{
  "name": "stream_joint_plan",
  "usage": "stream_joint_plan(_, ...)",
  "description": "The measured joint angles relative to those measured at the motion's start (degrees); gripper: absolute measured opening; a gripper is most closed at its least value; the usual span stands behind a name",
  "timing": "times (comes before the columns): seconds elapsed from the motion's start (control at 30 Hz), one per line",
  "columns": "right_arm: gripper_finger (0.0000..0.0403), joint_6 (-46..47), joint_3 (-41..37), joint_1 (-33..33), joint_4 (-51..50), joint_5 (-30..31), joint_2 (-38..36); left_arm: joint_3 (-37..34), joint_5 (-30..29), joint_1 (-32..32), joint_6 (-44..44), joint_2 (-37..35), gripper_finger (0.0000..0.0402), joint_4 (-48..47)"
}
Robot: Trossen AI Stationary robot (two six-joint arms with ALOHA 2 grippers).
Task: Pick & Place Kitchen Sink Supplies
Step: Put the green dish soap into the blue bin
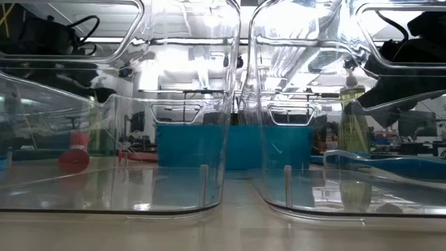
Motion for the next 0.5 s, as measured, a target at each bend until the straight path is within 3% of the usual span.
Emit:
stream_joint_plan(0.23,0.0012,0.0,0.0,0.0,0.0,0.0,0.0,2.3,-5.9,0.0,1.6,8.3,0.0357,5.9)
stream_joint_plan(0.5,0.0012,0.0,0.0,0.0,0.0,0.0,0.0,2.5,-12.3,0.0,1.6,8.9,0.0357,8.3)
